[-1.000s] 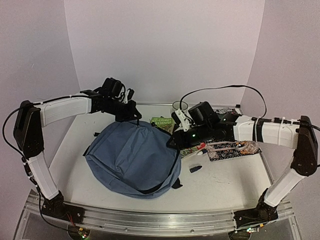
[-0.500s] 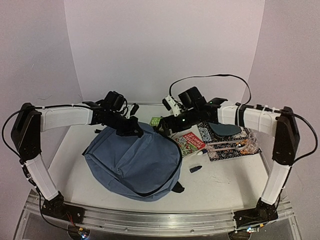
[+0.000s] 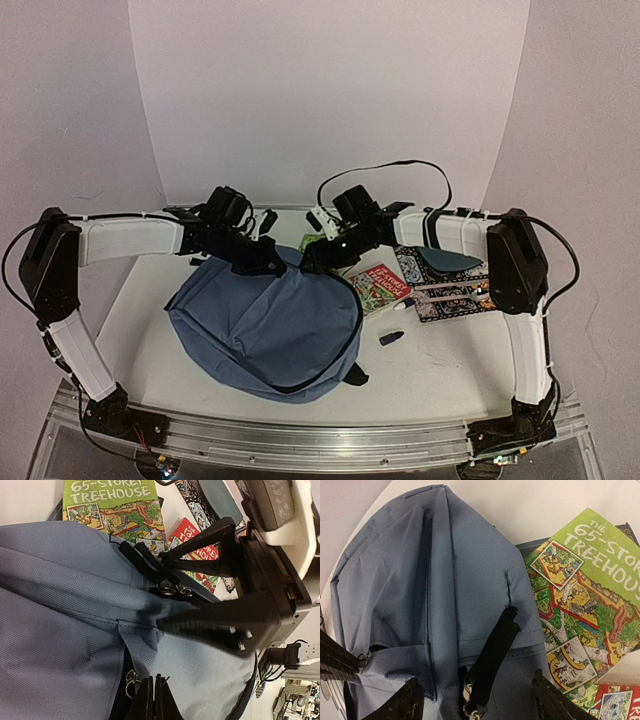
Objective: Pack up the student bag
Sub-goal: Hold the largest pocket of the student bag, then unzip the lower front pocket of the student bag.
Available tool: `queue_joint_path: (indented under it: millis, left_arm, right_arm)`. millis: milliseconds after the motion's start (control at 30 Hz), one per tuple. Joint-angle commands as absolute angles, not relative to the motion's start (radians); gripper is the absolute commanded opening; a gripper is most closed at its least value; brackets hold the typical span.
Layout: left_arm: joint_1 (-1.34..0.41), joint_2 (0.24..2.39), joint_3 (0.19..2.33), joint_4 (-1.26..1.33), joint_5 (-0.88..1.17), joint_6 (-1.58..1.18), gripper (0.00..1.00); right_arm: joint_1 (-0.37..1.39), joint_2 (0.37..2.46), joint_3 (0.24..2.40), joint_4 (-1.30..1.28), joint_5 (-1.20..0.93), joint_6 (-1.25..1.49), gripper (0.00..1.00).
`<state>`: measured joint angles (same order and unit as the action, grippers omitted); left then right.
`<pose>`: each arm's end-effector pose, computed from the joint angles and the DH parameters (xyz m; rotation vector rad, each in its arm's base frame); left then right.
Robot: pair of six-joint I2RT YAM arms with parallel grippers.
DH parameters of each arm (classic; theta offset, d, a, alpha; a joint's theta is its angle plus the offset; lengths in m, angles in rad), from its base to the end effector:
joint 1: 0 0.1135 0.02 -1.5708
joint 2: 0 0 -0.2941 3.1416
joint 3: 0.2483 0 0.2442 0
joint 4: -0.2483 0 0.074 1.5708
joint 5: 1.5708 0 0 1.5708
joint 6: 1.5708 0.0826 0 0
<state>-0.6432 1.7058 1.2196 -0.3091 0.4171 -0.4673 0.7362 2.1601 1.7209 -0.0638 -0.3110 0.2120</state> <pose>0.3013 -0.2676 0.2406 0.4373 2.4850 -0.9933 0.3957 0.3927 0.2381 -0.7548 2.0392 0.8863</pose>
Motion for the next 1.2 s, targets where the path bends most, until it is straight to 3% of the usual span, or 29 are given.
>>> queue_joint_path:
  millis: [0, 133, 300, 867, 1167]
  left_arm:
    - [-0.653, 1.636, 1.188, -0.294, 0.430, -0.453, 0.00]
    - [-0.653, 1.594, 1.133, -0.295, 0.413, -0.467, 0.00]
    - [-0.653, 1.521, 1.040, -0.319, 0.372, -0.498, 0.00]
    - [-0.653, 1.251, 0.827, -0.716, 0.225, -0.719, 0.00]
    - [-0.653, 1.147, 0.760, -0.749, 0.231, -0.801, 0.01]
  right_arm:
    - [0.739, 2.198, 1.784, -0.083, -0.360, 0.218, 0.51]
    - [0.730, 2.176, 1.771, -0.081, -0.339, 0.215, 0.22]
    - [0.707, 2.128, 1.749, -0.079, -0.321, 0.212, 0.00]
    - [0.635, 2.076, 1.716, -0.030, -0.280, 0.281, 0.00]
    - [0.635, 2.121, 1.751, -0.016, -0.373, 0.288, 0.00]
